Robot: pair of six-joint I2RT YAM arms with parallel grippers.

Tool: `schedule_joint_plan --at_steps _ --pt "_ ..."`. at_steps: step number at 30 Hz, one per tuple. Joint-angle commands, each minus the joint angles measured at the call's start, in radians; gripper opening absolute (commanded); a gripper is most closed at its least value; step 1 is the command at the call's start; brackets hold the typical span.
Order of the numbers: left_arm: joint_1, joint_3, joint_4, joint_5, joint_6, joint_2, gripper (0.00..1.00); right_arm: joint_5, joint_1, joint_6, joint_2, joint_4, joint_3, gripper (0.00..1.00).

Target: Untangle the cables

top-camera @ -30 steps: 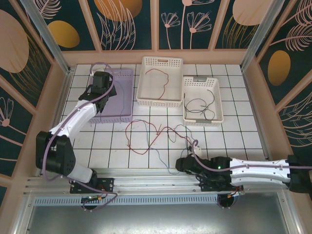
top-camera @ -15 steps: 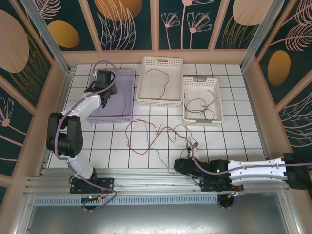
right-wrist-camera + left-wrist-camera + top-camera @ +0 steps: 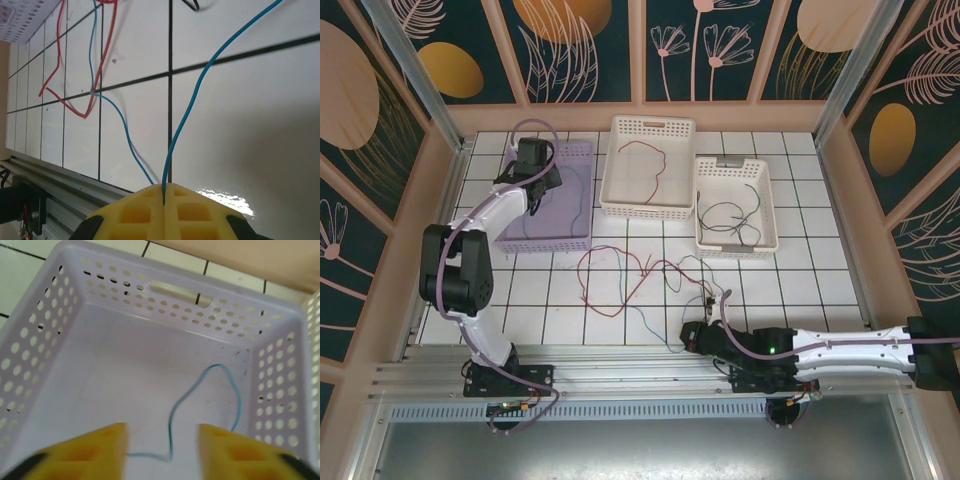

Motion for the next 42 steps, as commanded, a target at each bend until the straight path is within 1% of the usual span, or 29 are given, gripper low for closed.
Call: schedule_joint_plan --at_steps 1,4,7,9,14,19,23,27,30,32,35,36,37,38,42 --pt "0.007 0.015 0.015 0.054 -0.021 -0.106 0.59 0.095 0.004 -0.101 -0.009 -0.046 0.119 0.0" --pt "0.008 0.003 0.011 0.079 -0.05 -0.161 0.74 0.145 -0.007 -0.194 0.002 -0.105 0.236 0.0" --pt "0.008 -0.012 0.005 0.088 -0.071 -0.222 0.83 0.156 -0.038 -0.306 0.033 -0.127 0.365 0.0" --pt "0.007 -0.027 0.003 0.091 -0.077 -0.27 0.88 0.141 -0.066 -0.387 0.071 -0.127 0.456 0.0" --pt "0.007 -0.1 0.012 0.082 -0.094 -0.425 0.98 0.041 -0.162 -0.595 0.233 -0.14 0.736 0.0" --pt "0.008 -0.242 0.049 0.063 -0.114 -0.599 0.99 -0.034 -0.213 -0.764 0.412 -0.163 1.033 0.0" --pt "0.007 -0.359 0.073 0.002 -0.119 -0.721 0.98 -0.062 -0.225 -0.877 0.588 -0.238 1.328 0.0" --pt "0.008 -0.475 0.132 -0.068 -0.13 -0.832 0.98 -0.123 -0.266 -0.943 0.734 -0.298 1.604 0.0" --pt "0.007 -0.509 0.153 -0.115 -0.14 -0.881 0.98 -0.177 -0.297 -0.993 0.865 -0.366 1.862 0.0" --pt "0.007 -0.515 0.154 -0.148 -0.149 -0.897 0.98 -0.226 -0.323 -1.02 0.983 -0.436 2.075 0.0" --pt "0.009 -0.529 0.162 -0.165 -0.16 -0.923 0.99 -0.329 -0.375 -1.04 1.16 -0.531 2.392 0.0" --pt "0.008 -0.535 0.163 -0.169 -0.164 -0.932 0.99 -0.371 -0.396 -1.04 1.2 -0.54 2.463 0.0" --pt "0.007 -0.536 0.163 -0.18 -0.162 -0.942 0.99 -0.391 -0.426 -1.029 1.23 -0.534 2.507 0.0" --pt "0.008 -0.538 0.161 -0.19 -0.162 -0.951 0.98 -0.449 -0.459 -1.012 1.241 -0.511 2.509 0.0" --pt "0.007 -0.554 0.175 -0.21 -0.159 -0.974 0.98 -0.629 -0.575 -0.944 1.228 -0.342 2.36 0.0"
